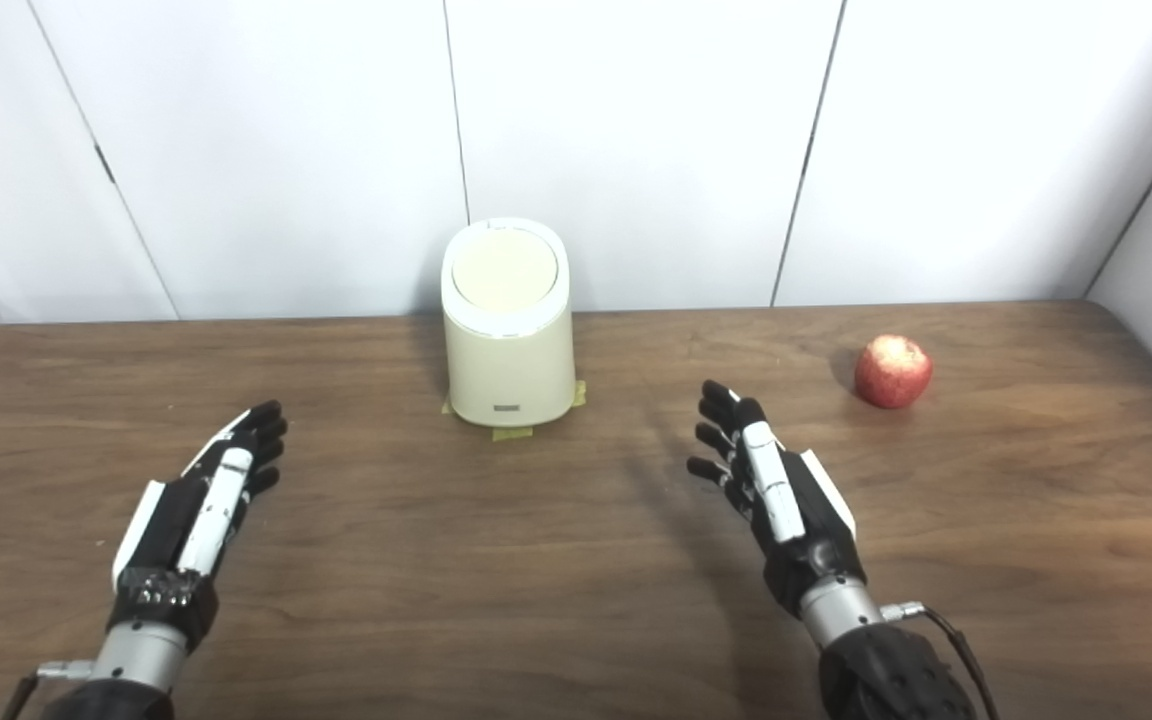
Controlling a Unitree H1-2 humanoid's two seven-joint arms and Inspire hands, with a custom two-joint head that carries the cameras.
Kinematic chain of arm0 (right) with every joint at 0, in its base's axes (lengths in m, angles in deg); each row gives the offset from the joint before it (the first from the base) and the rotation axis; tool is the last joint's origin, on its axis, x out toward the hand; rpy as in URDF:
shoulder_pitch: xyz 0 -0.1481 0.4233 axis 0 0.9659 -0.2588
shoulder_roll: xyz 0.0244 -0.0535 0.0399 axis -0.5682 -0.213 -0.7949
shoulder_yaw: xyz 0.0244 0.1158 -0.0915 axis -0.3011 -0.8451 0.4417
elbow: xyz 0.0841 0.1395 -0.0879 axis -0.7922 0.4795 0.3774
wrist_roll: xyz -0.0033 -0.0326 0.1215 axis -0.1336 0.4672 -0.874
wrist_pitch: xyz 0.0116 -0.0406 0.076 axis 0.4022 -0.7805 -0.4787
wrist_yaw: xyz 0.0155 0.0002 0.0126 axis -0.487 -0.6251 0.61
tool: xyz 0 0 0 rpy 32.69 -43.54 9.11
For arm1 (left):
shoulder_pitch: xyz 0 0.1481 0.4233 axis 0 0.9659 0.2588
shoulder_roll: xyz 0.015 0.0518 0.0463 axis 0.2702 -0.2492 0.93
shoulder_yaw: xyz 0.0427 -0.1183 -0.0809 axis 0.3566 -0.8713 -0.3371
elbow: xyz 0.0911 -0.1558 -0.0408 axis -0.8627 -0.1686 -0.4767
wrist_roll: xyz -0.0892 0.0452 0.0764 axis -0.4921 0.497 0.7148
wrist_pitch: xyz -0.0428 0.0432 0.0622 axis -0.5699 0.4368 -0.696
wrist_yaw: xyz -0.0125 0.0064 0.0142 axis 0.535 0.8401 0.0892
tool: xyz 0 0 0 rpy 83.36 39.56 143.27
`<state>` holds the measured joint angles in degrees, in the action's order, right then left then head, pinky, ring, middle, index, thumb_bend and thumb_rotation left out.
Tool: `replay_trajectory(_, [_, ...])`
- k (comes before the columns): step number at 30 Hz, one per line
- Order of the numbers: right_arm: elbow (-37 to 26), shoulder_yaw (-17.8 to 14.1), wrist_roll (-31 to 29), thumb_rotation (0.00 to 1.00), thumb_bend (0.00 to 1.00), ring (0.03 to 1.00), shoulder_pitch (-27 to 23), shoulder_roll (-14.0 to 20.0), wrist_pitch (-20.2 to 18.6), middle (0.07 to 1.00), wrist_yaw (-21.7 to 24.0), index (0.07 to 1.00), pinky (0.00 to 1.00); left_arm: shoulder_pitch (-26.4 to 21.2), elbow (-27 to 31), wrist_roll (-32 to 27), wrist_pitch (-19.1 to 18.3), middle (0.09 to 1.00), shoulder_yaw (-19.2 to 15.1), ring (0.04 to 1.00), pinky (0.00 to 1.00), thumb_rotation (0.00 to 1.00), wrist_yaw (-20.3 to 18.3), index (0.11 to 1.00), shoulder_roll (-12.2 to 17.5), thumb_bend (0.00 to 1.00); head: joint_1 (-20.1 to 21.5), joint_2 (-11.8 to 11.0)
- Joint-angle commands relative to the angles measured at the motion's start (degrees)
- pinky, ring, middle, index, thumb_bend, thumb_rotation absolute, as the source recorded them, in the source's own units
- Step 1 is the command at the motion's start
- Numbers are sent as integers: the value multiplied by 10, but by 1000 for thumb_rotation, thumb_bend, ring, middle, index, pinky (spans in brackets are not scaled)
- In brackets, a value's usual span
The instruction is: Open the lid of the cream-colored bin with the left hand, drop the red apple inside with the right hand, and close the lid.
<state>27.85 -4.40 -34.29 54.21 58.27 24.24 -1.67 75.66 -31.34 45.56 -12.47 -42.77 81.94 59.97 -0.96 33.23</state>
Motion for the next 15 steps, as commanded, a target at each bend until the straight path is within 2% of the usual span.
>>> replay_trajectory(1, [-5, 0, -1, 1000, 568, 932, -11, 0, 29, 943, -2, 928, 840, -42, 32, 27, -11, 899, 7, 903, 879, 679, 0, 907, 12, 439, -4, -6])
replay_trajectory(2, [-3, 0, -2, 1000, 564, 934, -10, 0, 32, 945, -1, 931, 846, -49, 34, 32, -15, 888, 8, 885, 873, 602, 0, 907, 14, 497, -4, -6])
replay_trajectory(3, [0, 0, -3, 1000, 563, 934, -8, 1, 37, 946, 1, 931, 848, -63, 34, 35, -18, 884, 5, 879, 871, 575, -1, 906, 15, 517, -8, -13])
replay_trajectory(4, [4, -1, -4, 1000, 559, 935, -7, 1, 42, 946, 2, 932, 855, -83, 33, 51, -18, 867, 5, 848, 802, 481, -8, 894, 21, 598, -11, -19])
replay_trajectory(5, [6, -1, -5, 1000, 558, 935, -6, 1, 46, 945, 2, 932, 858, -97, 33, 64, -19, 861, 4, 838, 768, 436, -14, 891, 25, 641, -11, -19])
replay_trajectory(6, [9, -1, -4, 1000, 557, 935, -5, 1, 48, 945, 1, 932, 859, -117, 32, 88, -19, 858, 1, 833, 751, 413, -27, 889, 29, 663, -11, -20])
replay_trajectory(8, [11, -1, -2, 1000, 564, 929, -4, 1, 51, 942, 0, 929, 859, -148, 30, 118, -19, 860, -9, 830, 788, 364, -56, 893, 31, 759, -12, -20])
replay_trajectory(9, [13, 0, -2, 1000, 565, 928, -5, 1, 53, 942, 0, 929, 859, -165, 28, 126, -19, 862, -17, 830, 797, 356, -71, 895, 29, 776, -12, -23])
replay_trajectory(12, [18, 0, -3, 1000, 562, 931, -6, 0, 55, 944, -1, 927, 860, -218, 18, 154, -19, 882, -48, 844, 790, 243, -119, 912, 9, 830, -13, -24])
replay_trajectory(15, [20, 1, -3, 1000, 566, 931, -5, 1, 57, 943, 1, 930, 856, -281, 2, 208, -19, 902, -87, 867, 793, 162, -183, 924, -24, 852, -13, -24])
